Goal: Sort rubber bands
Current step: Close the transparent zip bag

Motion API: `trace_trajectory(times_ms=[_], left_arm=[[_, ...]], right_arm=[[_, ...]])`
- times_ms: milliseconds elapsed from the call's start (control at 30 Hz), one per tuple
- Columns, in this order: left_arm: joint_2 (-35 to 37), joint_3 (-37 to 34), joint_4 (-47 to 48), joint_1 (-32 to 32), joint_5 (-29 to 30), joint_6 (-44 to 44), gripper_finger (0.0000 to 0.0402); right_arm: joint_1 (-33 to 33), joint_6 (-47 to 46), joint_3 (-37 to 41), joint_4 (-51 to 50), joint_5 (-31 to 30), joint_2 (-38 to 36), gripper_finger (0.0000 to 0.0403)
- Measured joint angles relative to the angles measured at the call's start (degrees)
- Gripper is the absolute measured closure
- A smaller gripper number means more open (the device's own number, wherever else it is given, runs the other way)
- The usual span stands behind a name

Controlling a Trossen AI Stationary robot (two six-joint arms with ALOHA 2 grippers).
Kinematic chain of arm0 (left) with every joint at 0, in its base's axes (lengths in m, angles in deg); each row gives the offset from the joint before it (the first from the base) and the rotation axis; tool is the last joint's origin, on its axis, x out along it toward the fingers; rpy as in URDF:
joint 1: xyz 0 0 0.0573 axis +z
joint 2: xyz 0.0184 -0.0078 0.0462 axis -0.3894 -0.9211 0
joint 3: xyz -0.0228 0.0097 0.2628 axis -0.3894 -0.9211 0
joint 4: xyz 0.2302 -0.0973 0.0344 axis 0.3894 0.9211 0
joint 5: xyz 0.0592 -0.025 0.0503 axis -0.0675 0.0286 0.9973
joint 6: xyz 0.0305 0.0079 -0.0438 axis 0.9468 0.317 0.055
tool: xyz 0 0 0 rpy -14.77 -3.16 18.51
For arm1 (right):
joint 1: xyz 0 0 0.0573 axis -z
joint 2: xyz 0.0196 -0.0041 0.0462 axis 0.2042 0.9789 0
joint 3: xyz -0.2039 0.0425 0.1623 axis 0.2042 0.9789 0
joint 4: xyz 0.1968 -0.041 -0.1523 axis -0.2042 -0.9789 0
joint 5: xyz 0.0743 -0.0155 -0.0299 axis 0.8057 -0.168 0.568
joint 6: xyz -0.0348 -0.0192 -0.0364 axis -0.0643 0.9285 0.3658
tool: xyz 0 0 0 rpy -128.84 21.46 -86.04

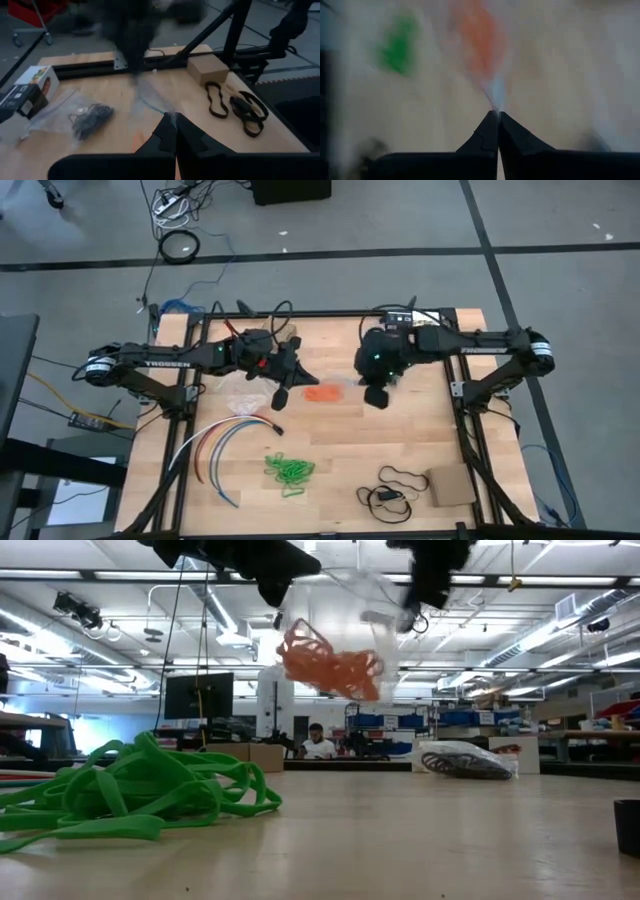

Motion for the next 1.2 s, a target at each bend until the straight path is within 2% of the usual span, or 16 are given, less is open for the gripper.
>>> trace_trajectory(times_ms=[67,167,267,333,467,533,600,733,833,1000,1200], left_arm=[[0.0,0.0,-0.1,-0.1,-0.4,-0.1,0.0401],[0.0,0.0,0.3,-0.1,-0.7,-1.2,0.0401],[0.0,0.0,2.4,-0.1,-0.7,-1.3,0.0401],[0.0,0.0,3.0,-0.1,-0.6,-1.1,0.0401],[0.0,0.0,0.9,-0.1,1.2,-0.9,0.0401],[0.0,0.0,-1.3,-0.1,1.4,-0.8,0.0401],[0.0,0.0,-3.2,-0.1,1.4,-0.7,0.0401],[0.0,0.0,-5.8,-0.1,1.5,0.3,0.0401],[0.0,0.0,-6.7,0.0,1.6,0.3,0.0401],[0.0,0.0,-6.7,0.0,1.6,0.4,0.0401],[0.0,0.0,-6.8,0.0,2.3,0.3,0.0401]], right_arm=[[1.1,1.0,-0.3,-4.6,-4.7,1.7,0.0403],[0.0,3.9,-0.6,-5.6,-14.2,1.6,0.0403],[-2.0,8.2,-0.7,-7.4,-18.1,1.3,0.0403],[-2.4,6.9,-1.0,-7.9,-17.9,0.6,0.0403],[-2.0,-0.7,-0.1,-5.7,-9.7,-1.8,0.0403],[-3.2,-2.4,2.5,-4.2,-10.0,-3.1,0.0400],[-5.0,-4.9,6.1,1.1,-11.9,-5.9,0.0394],[-10.2,-9.6,17.7,17.8,-14.6,-11.4,0.0380],[-14.1,-13.0,25.6,27.9,-20.0,-15.4,0.0368],[-20.2,-16.0,33.8,36.4,-29.3,-19.0,0.0343],[-25.9,-14.6,35.8,40.5,-37.2,-18.8,0.0309]])
